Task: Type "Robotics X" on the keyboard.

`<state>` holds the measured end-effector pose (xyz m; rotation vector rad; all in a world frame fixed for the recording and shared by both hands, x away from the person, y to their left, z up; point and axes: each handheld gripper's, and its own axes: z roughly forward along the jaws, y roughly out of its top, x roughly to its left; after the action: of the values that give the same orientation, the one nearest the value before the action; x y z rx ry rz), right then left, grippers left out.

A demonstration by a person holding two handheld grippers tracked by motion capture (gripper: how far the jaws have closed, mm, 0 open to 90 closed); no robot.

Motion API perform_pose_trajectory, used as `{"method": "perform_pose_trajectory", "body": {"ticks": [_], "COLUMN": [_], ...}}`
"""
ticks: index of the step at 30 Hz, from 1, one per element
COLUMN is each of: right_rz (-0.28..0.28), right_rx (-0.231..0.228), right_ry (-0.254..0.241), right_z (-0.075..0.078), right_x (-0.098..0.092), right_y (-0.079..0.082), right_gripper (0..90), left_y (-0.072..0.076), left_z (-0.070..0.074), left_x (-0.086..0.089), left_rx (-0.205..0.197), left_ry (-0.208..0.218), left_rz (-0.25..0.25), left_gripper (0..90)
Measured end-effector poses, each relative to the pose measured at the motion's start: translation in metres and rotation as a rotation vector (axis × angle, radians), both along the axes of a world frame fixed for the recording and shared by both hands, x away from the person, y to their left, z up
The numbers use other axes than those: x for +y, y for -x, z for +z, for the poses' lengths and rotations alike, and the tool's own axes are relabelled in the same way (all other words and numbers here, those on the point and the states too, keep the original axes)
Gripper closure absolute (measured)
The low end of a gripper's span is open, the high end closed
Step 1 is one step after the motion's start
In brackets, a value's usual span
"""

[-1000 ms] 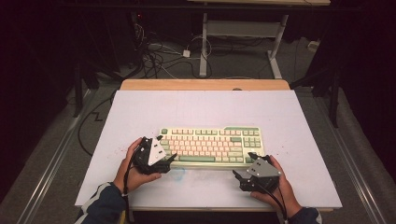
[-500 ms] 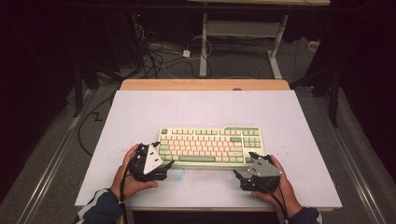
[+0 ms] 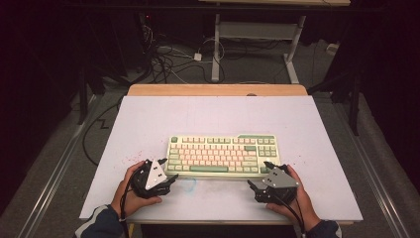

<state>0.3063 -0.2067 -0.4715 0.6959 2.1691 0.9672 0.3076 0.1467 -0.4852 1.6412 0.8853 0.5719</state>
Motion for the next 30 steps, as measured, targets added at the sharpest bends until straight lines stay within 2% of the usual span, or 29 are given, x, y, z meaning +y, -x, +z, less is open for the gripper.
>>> {"method": "perform_pose_trajectory", "body": {"ticks": [2, 6, 9, 12, 20, 28, 30], "right_rz": [0.003, 0.004, 0.004, 0.004, 0.01, 0.01, 0.01], "right_rx": [0.001, 0.0, 0.001, 0.002, 0.005, 0.008, 0.009], "right_ry": [0.0, 0.001, 0.002, 0.003, 0.011, 0.011, 0.011], "right_z": [0.0, 0.0, 0.0, -0.001, -0.002, -0.003, -0.003], "right_x": [0.0, 0.0, 0.0, 0.001, 0.003, 0.003, 0.003], "right_y": [0.0, 0.0, 0.0, 0.0, 0.0, -0.001, -0.001], "right_gripper": [20.8, 20.8, 20.8, 20.8, 20.8, 21.0, 21.0], "left_y": [0.001, 0.003, 0.004, 0.003, -0.002, -0.012, -0.014], "left_z": [0.002, 0.008, 0.01, 0.015, 0.025, 0.024, 0.023], "left_x": [0.001, 0.004, 0.003, 0.0, -0.021, -0.041, -0.045], "left_rx": [-0.002, 0.012, 0.029, 0.044, 0.075, 0.087, 0.088], "left_ry": [0.004, 0.027, 0.029, 0.049, 0.067, 0.03, 0.009], "left_rz": [-0.015, -0.063, -0.078, -0.087, -0.111, -0.12, -0.128], "left_gripper": [42.5, 62.2, 76.8, 86.7, 86.9, 86.6, 86.3]}}
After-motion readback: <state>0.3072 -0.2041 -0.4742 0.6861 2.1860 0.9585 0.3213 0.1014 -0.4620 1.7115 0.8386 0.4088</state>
